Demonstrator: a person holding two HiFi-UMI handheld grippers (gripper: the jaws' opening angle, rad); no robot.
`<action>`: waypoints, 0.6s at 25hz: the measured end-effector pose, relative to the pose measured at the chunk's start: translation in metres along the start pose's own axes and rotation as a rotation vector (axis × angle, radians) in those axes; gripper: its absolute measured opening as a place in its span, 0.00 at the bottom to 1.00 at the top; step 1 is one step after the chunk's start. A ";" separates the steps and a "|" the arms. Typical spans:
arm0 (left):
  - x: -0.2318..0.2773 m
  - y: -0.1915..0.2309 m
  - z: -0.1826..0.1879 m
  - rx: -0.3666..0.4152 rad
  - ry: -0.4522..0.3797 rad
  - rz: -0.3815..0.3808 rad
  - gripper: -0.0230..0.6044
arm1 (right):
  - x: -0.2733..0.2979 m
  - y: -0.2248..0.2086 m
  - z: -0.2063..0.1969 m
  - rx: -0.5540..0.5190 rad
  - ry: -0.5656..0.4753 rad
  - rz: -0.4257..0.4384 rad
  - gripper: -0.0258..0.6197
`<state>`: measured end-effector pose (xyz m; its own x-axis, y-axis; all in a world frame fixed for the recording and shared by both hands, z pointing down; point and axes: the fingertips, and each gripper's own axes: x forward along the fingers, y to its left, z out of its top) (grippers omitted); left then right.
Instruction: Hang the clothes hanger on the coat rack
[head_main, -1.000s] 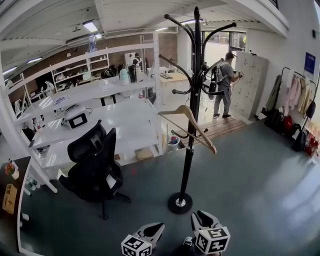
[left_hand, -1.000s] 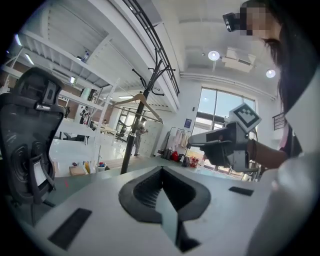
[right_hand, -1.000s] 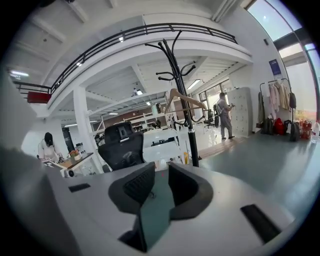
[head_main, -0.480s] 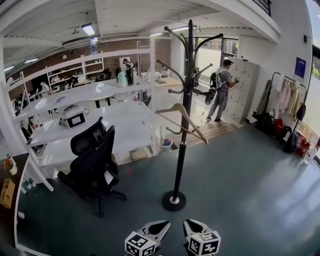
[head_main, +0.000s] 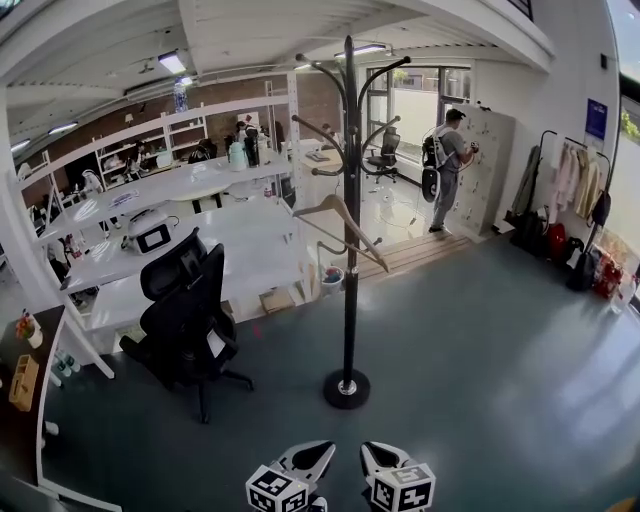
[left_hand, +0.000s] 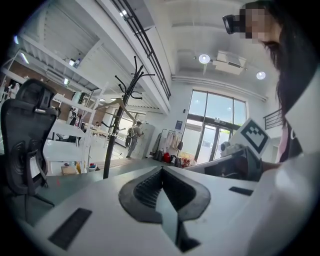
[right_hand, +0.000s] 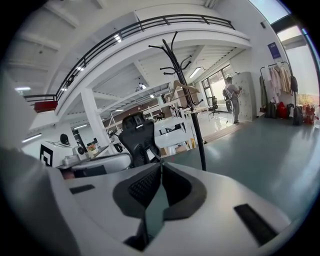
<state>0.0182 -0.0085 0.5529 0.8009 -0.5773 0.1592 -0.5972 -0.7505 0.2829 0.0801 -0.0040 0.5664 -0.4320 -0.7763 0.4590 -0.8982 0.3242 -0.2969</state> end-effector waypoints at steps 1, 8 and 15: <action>0.002 -0.005 0.000 0.003 -0.001 0.002 0.04 | -0.003 -0.003 -0.001 -0.006 0.001 0.002 0.07; -0.003 -0.011 -0.003 0.015 -0.002 0.043 0.04 | -0.010 -0.005 -0.003 -0.045 0.011 0.018 0.07; -0.005 0.000 0.000 0.020 -0.012 0.074 0.04 | -0.003 -0.006 0.001 -0.058 0.009 0.028 0.07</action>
<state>0.0145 -0.0054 0.5524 0.7540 -0.6350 0.1679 -0.6556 -0.7119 0.2517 0.0872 -0.0040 0.5657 -0.4575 -0.7618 0.4587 -0.8889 0.3769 -0.2606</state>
